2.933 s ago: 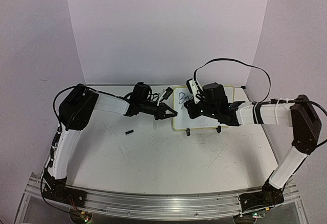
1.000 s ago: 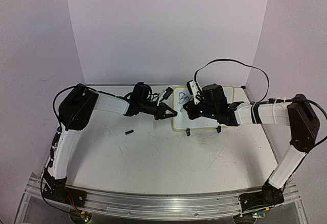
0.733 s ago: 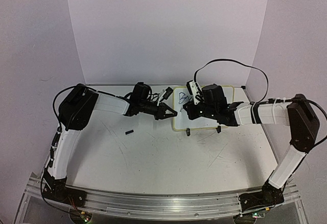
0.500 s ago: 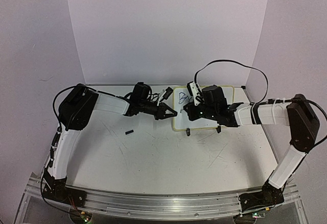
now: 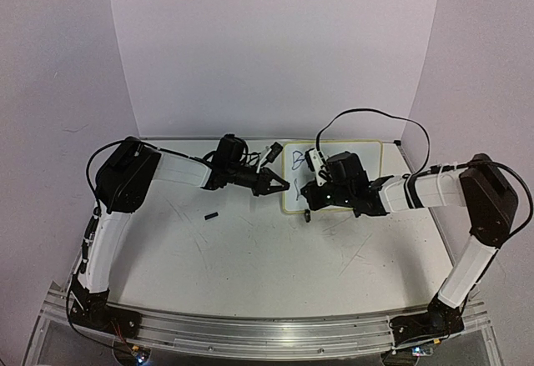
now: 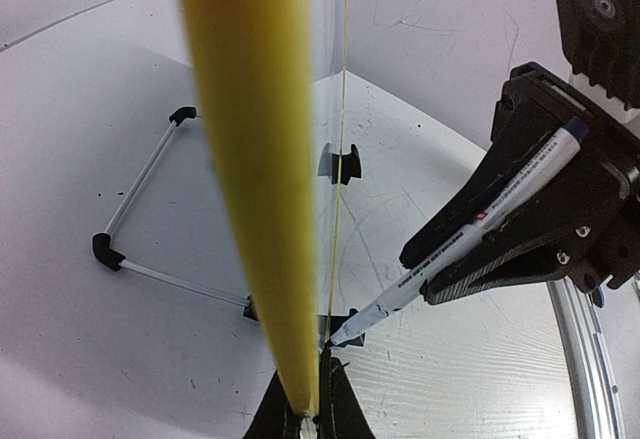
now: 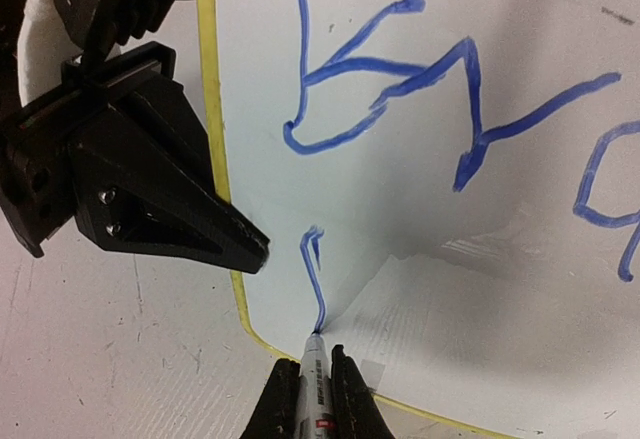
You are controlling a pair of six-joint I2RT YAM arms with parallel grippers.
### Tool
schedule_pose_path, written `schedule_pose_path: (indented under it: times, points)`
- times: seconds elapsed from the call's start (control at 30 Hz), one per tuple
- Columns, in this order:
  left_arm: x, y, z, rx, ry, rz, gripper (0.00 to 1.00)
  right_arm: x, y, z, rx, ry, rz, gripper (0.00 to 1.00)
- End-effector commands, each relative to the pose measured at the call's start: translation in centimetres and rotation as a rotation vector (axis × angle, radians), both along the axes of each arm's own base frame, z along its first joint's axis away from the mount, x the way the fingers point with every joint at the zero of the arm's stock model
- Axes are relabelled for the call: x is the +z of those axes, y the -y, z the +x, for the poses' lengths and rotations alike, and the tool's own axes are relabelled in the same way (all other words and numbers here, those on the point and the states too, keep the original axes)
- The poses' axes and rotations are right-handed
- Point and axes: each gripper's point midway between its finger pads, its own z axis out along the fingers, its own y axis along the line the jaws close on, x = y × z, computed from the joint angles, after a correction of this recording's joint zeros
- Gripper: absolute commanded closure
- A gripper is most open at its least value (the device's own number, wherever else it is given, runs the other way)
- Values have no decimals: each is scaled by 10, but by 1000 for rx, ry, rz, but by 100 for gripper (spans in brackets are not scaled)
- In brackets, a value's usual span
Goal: Write a sentence on the whiteboard
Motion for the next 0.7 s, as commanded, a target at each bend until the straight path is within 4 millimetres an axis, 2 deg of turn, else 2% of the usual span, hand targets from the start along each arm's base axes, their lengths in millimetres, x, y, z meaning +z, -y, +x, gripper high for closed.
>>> schedule_pose_path:
  times: [0.0,0.1,0.2,0.37,0.67]
  points:
    - [-45,-18,10,88,-8,158,100,6,-4,4,-8,16,31,100]
    - [-45,-19,11,91,-10,159,100,37,-7,-2,18,51,97,100]
    - [-45,-18,11,89,-9,158,100,59,2,-1,-7,96,118,100]
    - [-43,-18,11,89,-9,157,100,65,16,16,-52,115,109,100]
    - [-44,-18,11,88,-9,158,100,60,13,22,-49,119,83,100]
